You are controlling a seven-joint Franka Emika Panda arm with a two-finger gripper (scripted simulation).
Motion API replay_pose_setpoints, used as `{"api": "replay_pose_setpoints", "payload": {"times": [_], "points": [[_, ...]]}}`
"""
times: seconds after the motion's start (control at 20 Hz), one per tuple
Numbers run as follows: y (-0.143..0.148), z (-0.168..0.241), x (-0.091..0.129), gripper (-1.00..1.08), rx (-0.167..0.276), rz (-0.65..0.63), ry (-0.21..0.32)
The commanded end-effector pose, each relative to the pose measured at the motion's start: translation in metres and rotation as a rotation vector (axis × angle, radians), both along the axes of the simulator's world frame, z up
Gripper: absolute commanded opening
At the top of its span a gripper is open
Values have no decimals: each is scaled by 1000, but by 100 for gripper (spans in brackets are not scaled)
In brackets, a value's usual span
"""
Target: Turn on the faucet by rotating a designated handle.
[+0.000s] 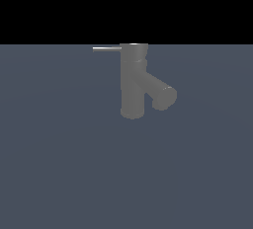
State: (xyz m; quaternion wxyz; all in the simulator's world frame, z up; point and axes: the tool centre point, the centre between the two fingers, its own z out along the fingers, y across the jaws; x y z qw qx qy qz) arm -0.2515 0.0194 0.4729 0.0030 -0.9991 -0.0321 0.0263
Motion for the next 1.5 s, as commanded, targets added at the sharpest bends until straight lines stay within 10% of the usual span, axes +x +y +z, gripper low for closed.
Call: {"api": "replay_pose_setpoints", "payload": {"times": [0.0, 0.6, 1.45], "points": [[0, 0, 2, -100, 2, -8, 0], [7, -3, 44, -100, 28, -154, 3], [29, -38, 160, -100, 56, -574, 24]]}}
